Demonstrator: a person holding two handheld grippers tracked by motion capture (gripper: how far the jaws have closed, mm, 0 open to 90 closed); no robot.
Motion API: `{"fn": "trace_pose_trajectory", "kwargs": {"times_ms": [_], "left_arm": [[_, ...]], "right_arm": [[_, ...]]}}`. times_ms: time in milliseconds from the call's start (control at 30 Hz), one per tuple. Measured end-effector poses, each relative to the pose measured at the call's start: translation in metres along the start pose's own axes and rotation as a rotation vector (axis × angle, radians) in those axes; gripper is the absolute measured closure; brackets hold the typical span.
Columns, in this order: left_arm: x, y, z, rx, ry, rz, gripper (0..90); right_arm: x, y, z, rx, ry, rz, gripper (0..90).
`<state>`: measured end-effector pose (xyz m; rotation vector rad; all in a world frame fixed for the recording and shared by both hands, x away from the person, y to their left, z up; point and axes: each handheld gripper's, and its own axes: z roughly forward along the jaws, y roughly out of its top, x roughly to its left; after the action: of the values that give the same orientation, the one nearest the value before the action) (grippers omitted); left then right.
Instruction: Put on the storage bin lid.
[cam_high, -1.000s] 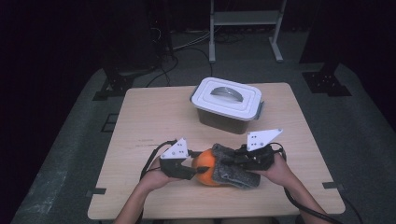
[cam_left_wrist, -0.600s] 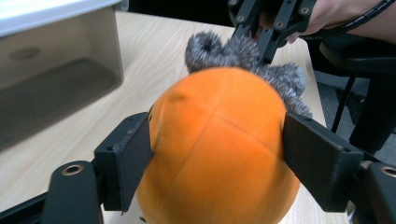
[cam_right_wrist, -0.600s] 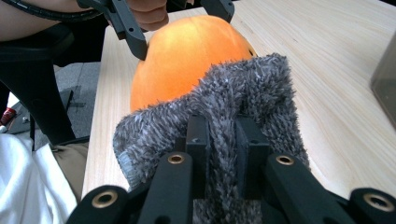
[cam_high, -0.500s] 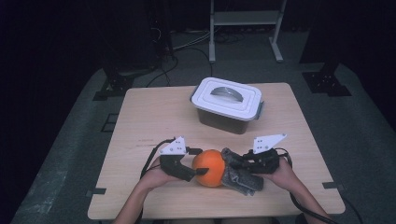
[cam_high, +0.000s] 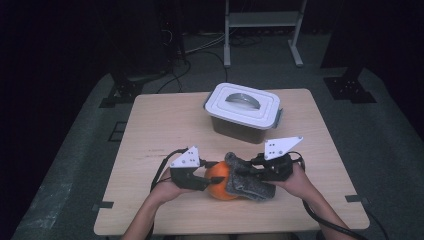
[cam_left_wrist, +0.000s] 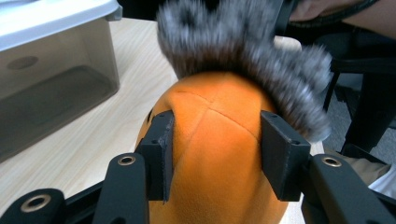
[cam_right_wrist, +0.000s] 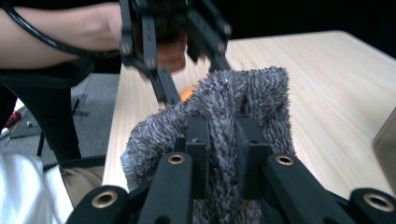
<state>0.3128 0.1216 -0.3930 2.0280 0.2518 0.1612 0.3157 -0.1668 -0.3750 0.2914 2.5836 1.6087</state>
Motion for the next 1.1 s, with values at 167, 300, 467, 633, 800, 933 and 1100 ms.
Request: {"fn": "trace_pose_trajectory", "kwargs": {"times_ms": [167, 300, 467, 633, 800, 933, 1100], "left_arm": [[0.002, -0.004, 0.002, -0.009, -0.012, -0.009, 45.0], [0.005, -0.007, 0.003, -0.021, -0.017, -0.027, 30.4], [0.012, -0.016, 0.002, -0.025, -0.047, -0.077, 23.3], [0.008, -0.013, 0.002, -0.019, -0.028, -0.045, 44.3], [-0.002, -0.001, 0.009, -0.015, 0.001, -0.017, 49.1], [-0.006, 0.003, 0.008, -0.012, 0.007, 0.003, 49.6], [-0.003, -0.002, 0.007, -0.024, -0.020, -0.014, 41.6]], "right_arm": [[-0.003, -0.013, 0.006, 0.024, -0.007, 0.020, 77.3], [-0.006, -0.021, 0.005, 0.031, -0.012, 0.040, 77.3], [-0.008, -0.032, 0.002, 0.048, -0.023, 0.064, 77.2], [-0.008, -0.029, -0.002, 0.037, -0.027, 0.062, 77.2], [-0.002, -0.004, -0.006, -0.034, -0.007, 0.022, 77.2], [0.002, 0.006, -0.001, -0.003, -0.009, -0.012, 77.2], [-0.002, -0.006, 0.002, 0.008, -0.004, 0.013, 77.3]]}}
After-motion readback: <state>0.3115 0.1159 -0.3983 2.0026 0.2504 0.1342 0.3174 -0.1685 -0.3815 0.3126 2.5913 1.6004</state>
